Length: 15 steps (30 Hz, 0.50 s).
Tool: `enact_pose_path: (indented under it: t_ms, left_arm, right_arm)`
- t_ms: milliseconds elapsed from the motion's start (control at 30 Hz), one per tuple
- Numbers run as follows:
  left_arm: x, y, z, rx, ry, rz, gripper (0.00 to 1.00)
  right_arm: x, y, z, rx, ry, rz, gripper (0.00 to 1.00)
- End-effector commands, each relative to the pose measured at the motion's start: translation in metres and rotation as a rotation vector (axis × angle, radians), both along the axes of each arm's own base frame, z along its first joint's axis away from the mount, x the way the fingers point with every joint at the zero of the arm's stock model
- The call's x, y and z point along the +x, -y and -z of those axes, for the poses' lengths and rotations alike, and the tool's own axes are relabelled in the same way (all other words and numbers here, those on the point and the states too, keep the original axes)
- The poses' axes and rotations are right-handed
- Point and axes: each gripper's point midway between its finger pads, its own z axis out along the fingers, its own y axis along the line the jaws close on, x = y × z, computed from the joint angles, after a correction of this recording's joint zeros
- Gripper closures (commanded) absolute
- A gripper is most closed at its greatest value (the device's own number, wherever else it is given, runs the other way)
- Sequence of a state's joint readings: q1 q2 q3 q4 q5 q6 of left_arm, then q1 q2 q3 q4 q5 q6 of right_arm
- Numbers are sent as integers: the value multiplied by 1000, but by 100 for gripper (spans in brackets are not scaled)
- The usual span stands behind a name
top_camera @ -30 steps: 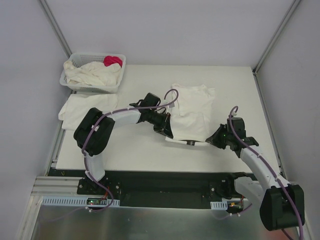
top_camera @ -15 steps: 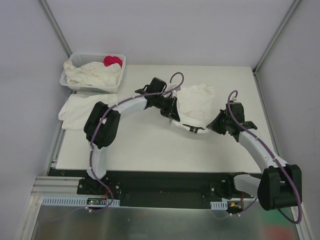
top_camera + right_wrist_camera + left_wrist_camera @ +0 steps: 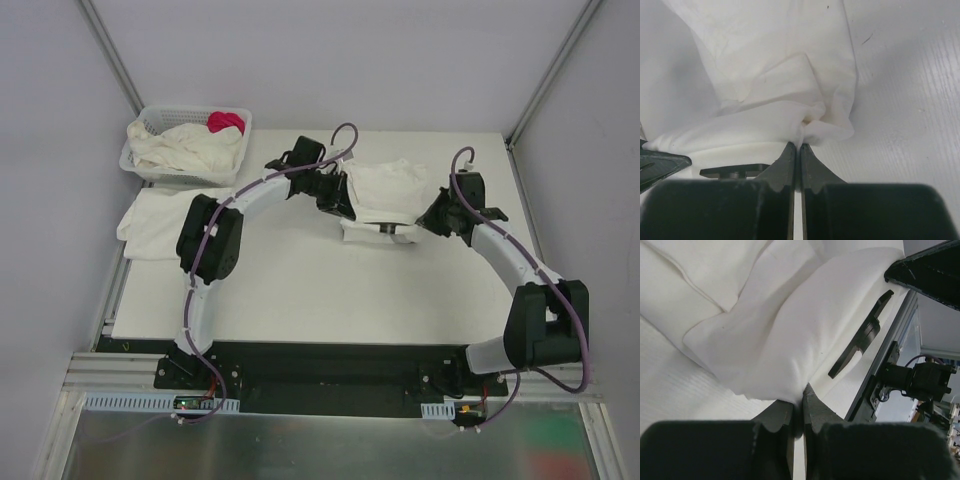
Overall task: Fold and stack the t-shirts
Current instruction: Fold the long partially folded tshirt into a neat square
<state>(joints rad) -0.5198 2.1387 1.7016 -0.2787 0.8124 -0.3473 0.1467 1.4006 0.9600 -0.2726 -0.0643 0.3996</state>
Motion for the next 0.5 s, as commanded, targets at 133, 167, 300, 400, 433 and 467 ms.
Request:
enact_pose_path:
  t_ms: [133, 167, 300, 400, 433, 467]
  left_arm:
    - [40, -16, -26, -49, 41, -36, 100]
    - [45, -14, -33, -61, 54, -35, 100]
    - [56, -10, -44, -81, 64, -36, 100]
    - [65, -7, -57, -95, 89, -43, 100]
    - [67, -6, -61, -100, 98, -43, 100]
    - [70, -5, -69, -108, 117, -46, 100]
  right_arm:
    - [49, 9, -36, 0, 110, 41, 99]
    - [53, 9, -35, -1, 107, 42, 99]
    - [66, 8, -43, 13, 122, 38, 99]
    - [75, 8, -50, 18, 137, 44, 99]
    - [77, 8, -52, 17, 143, 43, 99]
    - [82, 8, -59, 19, 158, 43, 99]
